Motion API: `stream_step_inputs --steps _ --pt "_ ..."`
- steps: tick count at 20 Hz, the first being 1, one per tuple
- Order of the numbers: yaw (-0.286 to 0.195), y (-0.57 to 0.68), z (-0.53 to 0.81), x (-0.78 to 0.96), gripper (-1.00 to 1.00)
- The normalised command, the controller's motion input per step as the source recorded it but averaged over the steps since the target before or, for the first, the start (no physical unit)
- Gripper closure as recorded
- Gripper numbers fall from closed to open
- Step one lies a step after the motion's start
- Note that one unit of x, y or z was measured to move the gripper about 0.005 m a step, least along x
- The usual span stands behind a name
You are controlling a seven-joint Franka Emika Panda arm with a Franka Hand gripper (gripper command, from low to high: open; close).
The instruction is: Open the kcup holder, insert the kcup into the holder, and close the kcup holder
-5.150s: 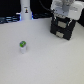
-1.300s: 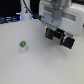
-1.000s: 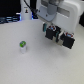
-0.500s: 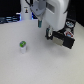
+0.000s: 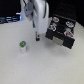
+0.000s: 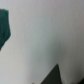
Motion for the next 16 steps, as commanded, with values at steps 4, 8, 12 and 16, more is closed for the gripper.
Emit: stream_step_inputs --steps 4,8,12,16 --pt "-0.226 -0.49 -0.34 -0.40 -1.00" --pt "-0.232 -0.49 -0.45 -0.40 -1.00" --pt "-0.237 -0.51 -0.47 -0.38 -1.00" --pt "-0.239 -0.49 -0.46 -0.31 -1.00"
